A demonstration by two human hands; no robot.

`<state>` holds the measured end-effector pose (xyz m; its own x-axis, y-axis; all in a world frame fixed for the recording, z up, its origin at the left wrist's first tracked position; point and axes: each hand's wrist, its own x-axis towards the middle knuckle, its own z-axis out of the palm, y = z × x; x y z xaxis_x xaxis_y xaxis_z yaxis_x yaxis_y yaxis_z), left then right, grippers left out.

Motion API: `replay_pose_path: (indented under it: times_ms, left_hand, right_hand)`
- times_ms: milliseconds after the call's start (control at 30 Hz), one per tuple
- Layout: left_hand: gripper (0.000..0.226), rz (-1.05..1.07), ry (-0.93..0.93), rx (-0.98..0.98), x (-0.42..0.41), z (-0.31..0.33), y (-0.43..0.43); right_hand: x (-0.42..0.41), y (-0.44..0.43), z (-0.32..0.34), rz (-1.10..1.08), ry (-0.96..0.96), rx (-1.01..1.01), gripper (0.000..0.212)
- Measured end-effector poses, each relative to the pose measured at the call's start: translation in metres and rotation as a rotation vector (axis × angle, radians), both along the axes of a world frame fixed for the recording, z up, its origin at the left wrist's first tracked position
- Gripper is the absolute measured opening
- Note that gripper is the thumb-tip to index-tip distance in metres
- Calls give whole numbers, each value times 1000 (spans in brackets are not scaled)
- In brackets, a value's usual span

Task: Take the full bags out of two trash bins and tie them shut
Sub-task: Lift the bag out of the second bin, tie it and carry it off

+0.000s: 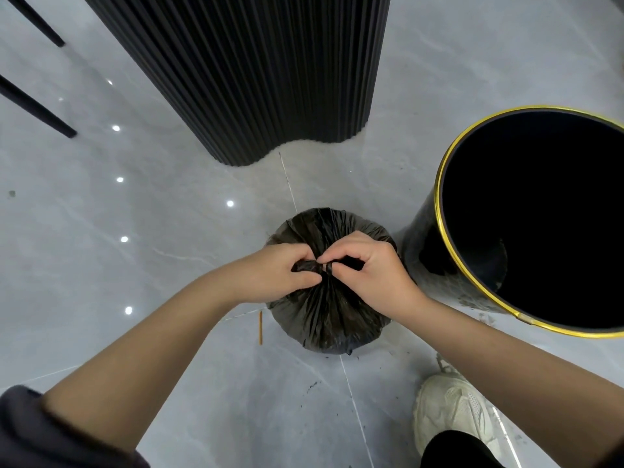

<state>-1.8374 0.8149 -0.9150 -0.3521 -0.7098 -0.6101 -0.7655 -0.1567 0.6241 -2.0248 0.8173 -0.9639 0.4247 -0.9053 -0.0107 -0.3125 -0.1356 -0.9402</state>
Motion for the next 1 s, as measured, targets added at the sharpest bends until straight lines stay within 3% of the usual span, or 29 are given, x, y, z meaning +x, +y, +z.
replay_pose_path:
  times_ms: [100,200,267,367,533,733,800,833,933,1000]
  left_hand:
    - [14,-114,-154,-270,-5,-3,5]
    - [6,-216,-369,-670,-4,-11,14]
    - [12,-269,-381,-830,1,-16,17]
    - [28,-236,-321,-899,7,-22,16]
    - [14,-96,-232,-843,11,-25,19]
    - [24,-151,-249,-933,12,-24,18]
    - [28,-89,-165,-865,9,-21,19]
    - [26,20,-80,-728,5,-18,19]
    - [24,609,348,-37,-11,-7,14]
    - [14,852,528,334,-15,0,8]
  right_hand:
    - [0,-1,-1,-14,-23,107,20]
    - [2,-3,-1,-47,-91,213,19]
    - [5,-3,0,-76,-143,249,18]
    - [8,-2,0,-114,-178,225,18]
    - [8,-1,-2,-98,-115,60,18]
    - [8,-2,-6,-56,-158,185,20]
    - [8,-2,-8,-81,-163,180,19]
    - [6,-2,-9,-100,-163,165,18]
    - [3,-4,-9,-125,-104,51,13]
    - [1,-3,-10,-110,-37,-67,12]
